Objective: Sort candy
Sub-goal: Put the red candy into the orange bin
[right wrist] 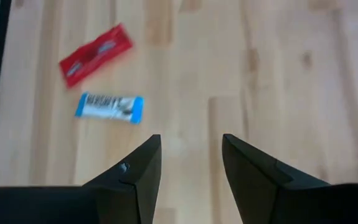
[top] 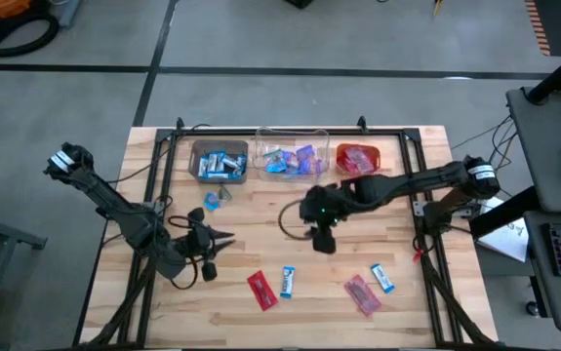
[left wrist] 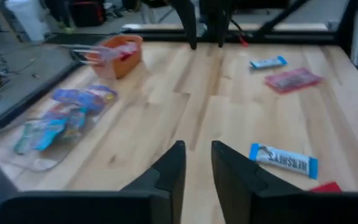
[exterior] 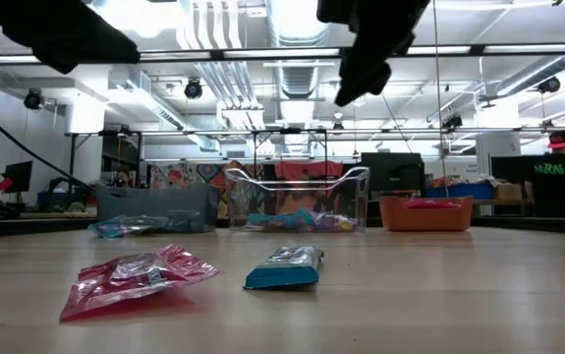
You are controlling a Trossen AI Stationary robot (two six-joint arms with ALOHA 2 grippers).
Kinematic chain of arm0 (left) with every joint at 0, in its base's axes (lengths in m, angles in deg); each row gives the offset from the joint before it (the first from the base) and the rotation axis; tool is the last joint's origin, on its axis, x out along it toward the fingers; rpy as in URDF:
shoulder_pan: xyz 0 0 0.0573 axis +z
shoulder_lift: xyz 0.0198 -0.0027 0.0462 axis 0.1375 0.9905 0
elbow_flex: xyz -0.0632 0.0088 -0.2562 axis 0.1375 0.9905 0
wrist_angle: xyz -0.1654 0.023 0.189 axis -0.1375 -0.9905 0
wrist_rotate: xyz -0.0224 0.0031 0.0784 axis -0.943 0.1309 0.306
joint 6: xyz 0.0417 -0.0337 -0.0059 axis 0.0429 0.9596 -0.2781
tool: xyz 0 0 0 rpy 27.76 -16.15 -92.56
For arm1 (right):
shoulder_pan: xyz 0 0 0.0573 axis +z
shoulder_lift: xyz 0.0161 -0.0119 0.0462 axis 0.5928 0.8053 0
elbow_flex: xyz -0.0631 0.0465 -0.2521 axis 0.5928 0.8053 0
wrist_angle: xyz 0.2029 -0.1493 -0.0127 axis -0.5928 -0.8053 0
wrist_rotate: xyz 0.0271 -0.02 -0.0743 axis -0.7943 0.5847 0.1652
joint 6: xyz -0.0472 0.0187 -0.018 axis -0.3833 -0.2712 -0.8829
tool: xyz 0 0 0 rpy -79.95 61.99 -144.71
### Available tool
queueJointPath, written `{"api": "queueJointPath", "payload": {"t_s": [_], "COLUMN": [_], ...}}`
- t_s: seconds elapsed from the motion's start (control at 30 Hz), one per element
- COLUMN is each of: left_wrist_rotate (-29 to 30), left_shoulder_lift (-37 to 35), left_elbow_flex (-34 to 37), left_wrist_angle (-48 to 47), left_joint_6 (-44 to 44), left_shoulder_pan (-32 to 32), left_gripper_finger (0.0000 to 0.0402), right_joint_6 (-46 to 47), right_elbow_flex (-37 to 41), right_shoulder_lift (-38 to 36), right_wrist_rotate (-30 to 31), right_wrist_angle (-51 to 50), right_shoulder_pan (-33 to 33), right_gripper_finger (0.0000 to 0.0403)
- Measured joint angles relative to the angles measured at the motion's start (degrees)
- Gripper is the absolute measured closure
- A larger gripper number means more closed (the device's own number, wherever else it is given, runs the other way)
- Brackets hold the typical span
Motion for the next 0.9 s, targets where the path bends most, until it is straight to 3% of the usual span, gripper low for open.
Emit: {"api": "queueJointPath", "payload": {"t_s": [0.5,0.9], "left_wrist_rotate": [-9.33,-17.46], "left_shoulder_lift": [19.75,33.63], "left_elbow_flex": [0.0,-0.02], "left_wrist_angle": [17.93,33.77], "left_joint_6": [-0.32,-0.32], "left_shoulder_pan": [0.0,1.91], "left_gripper_finger": [0.0213,0.0185], "right_joint_6": [7.35,13.42], "right_elbow_flex": [1.44,5.11], "right_shoulder_lift": [0.0,0.0], "right_wrist_rotate": [-0.02,0.07], "right_wrist_angle": [-1.37,3.66], "right_shoulder_pan": [9.44,14.63], "right_gripper_finger": [0.0197,0.0166]}}
